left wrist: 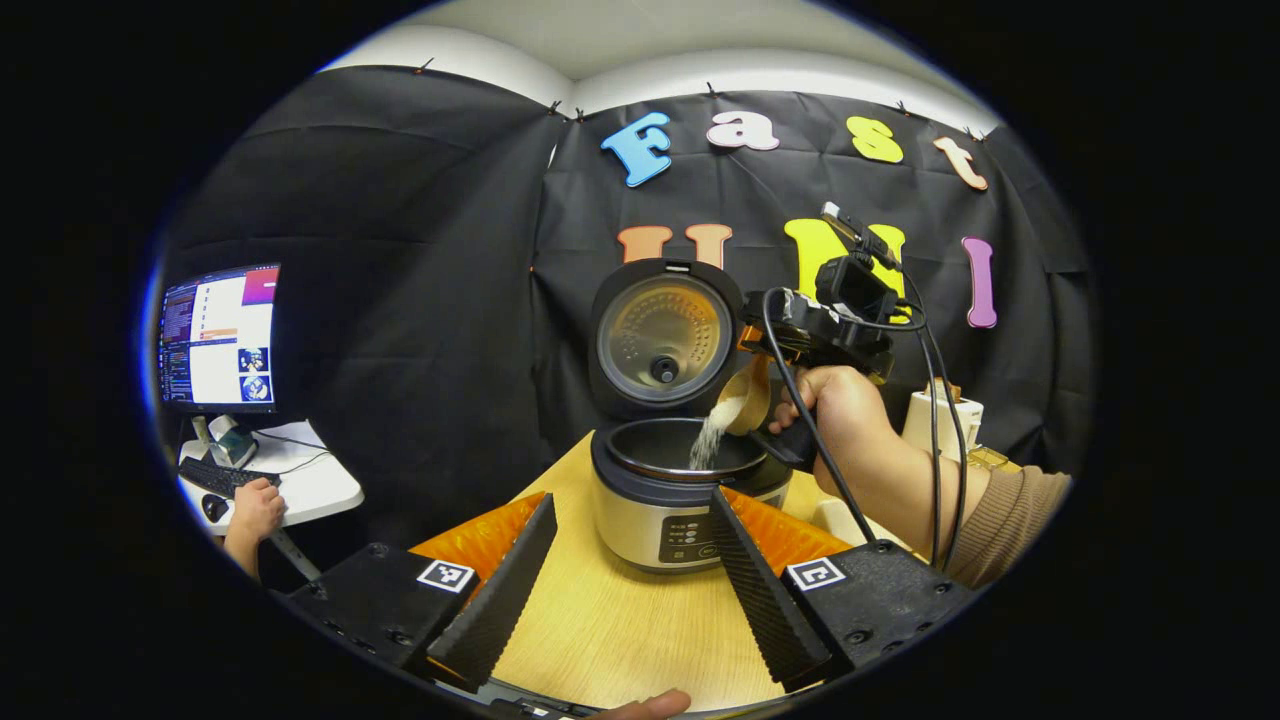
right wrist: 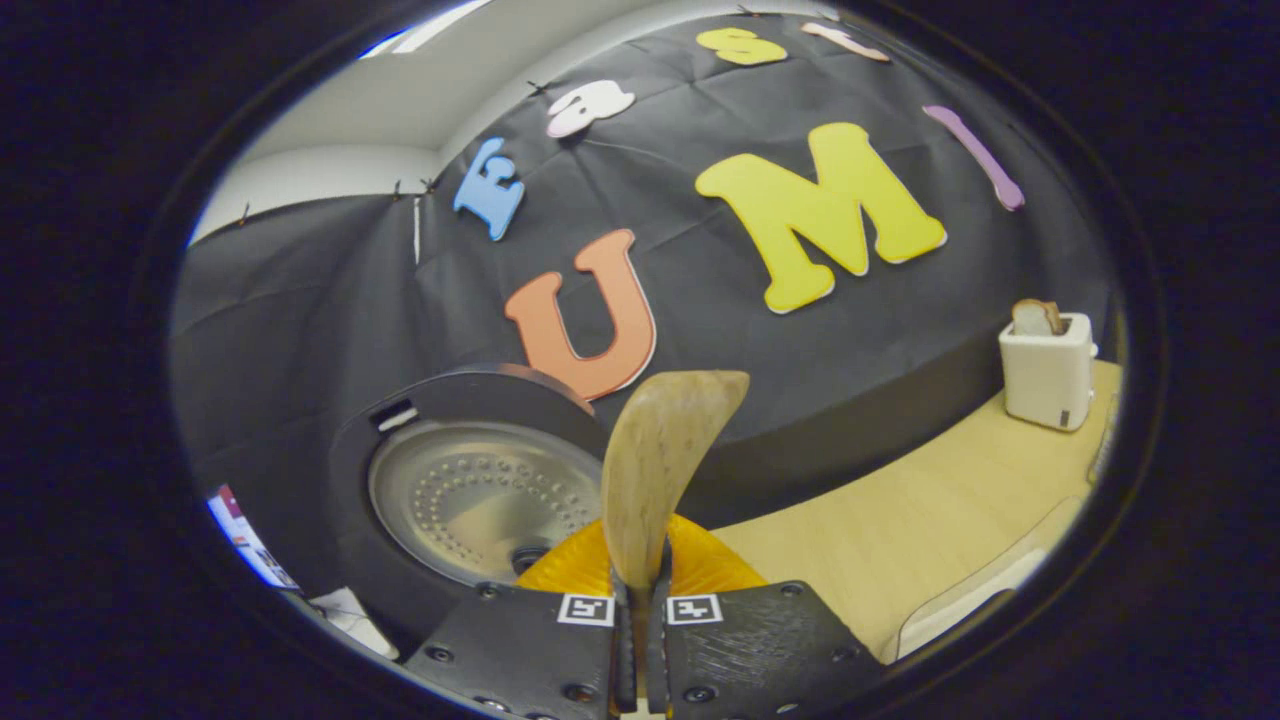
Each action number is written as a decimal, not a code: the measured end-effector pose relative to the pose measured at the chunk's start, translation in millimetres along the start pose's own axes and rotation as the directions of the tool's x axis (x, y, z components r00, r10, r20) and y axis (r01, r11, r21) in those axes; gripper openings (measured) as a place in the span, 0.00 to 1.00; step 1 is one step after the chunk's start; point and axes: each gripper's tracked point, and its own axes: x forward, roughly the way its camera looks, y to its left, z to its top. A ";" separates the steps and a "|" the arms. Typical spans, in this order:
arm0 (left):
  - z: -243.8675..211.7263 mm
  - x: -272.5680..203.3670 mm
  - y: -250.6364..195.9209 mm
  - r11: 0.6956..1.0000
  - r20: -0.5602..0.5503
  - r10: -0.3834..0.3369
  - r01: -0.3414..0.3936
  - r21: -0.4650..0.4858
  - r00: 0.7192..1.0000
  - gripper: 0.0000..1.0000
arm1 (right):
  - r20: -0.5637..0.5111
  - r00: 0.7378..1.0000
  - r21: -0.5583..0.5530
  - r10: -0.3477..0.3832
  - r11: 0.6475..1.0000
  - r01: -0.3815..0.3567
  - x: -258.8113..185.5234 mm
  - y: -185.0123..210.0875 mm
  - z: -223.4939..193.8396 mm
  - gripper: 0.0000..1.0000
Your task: Close the left gripper, press the button to open the rice cooker; take a wooden spoon from the chopstick holder with the right hand, scoop a spoonful of rice and pour it into the rice cooker, then put the wooden spoon back into the chopstick holder.
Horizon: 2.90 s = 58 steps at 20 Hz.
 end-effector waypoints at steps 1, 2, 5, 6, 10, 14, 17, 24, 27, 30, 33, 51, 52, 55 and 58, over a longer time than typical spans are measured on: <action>-1.9 1.1 0.6 1.000 -0.005 0.004 -0.004 -0.003 1.000 0.97 | 0.010 1.000 -0.039 0.016 0.999 -0.016 -1.2 5.6 1.3 0.04; -3.1 1.8 0.1 1.000 -0.007 0.002 -0.002 -0.003 1.000 0.98 | 0.022 0.999 -0.073 0.031 0.997 -0.029 -2.3 10.8 4.0 0.04; -5.1 2.2 -0.1 1.000 -0.014 0.005 -0.005 0.011 1.000 0.98 | 0.034 0.997 -0.209 0.070 0.976 -0.061 -2.5 29.2 3.9 0.04; -4.8 2.2 -0.4 1.000 -0.013 0.006 -0.006 0.018 1.000 0.98 | 0.038 0.995 -0.261 0.088 0.962 -0.075 -3.7 35.1 3.4 0.05; -2.7 2.0 2.5 1.000 -0.005 0.019 -0.019 0.018 1.000 0.98 | 0.034 0.988 -0.396 0.153 0.909 -0.127 -10.1 55.3 -2.7 0.04; -2.3 2.2 3.1 1.000 -0.001 0.025 -0.025 0.018 1.000 0.97 | 0.032 0.975 -0.560 0.221 0.812 -0.166 -17.3 78.5 -6.6 0.04; -2.9 2.6 6.2 0.999 -0.001 0.036 -0.036 0.017 0.999 0.98 | 0.024 0.972 -0.660 0.233 0.734 -0.160 -20.5 85.8 -9.1 0.05; -1.6 4.0 2.5 0.998 -0.004 0.047 -0.047 0.029 0.999 0.98 | 0.027 0.973 -0.629 0.228 0.761 -0.161 -33.1 79.5 1.8 0.05; 3.4 2.6 1.9 0.997 0.010 0.064 -0.065 0.035 0.998 0.97 | 0.032 0.975 -0.580 0.221 0.798 -0.162 -47.6 62.9 18.2 0.06; 5.7 1.2 -0.6 0.996 0.015 0.074 -0.075 0.039 0.997 0.97 | 0.053 0.974 -0.507 0.220 0.846 -0.164 -64.4 41.3 43.0 0.07; 5.5 2.2 -8.9 0.997 0.013 0.066 -0.066 0.039 0.998 0.97 | 0.079 0.972 -0.459 0.221 0.874 -0.161 -95.3 13.7 69.9 0.07; 9.1 4.2 -64.1 0.996 0.032 -0.001 -0.002 0.086 0.999 0.97 | 0.125 0.956 -0.323 -0.266 0.900 0.293 -161.0 -355.8 148.9 0.06; 6.6 4.9 -64.3 0.996 0.024 -0.003 0.000 0.087 1.000 0.97 | 0.116 0.948 -0.312 -0.297 0.895 0.319 -160.8 -377.4 146.2 0.06; 6.0 5.4 -64.0 0.995 0.021 0.001 -0.004 0.100 1.000 0.98 | 0.086 0.926 -0.293 -0.368 0.879 0.376 -164.8 -431.0 138.9 0.07; 3.5 6.7 -63.3 0.996 0.017 0.001 -0.002 0.092 1.000 0.97 | 0.046 0.902 -0.249 -0.429 0.870 0.426 -170.1 -476.8 123.1 0.07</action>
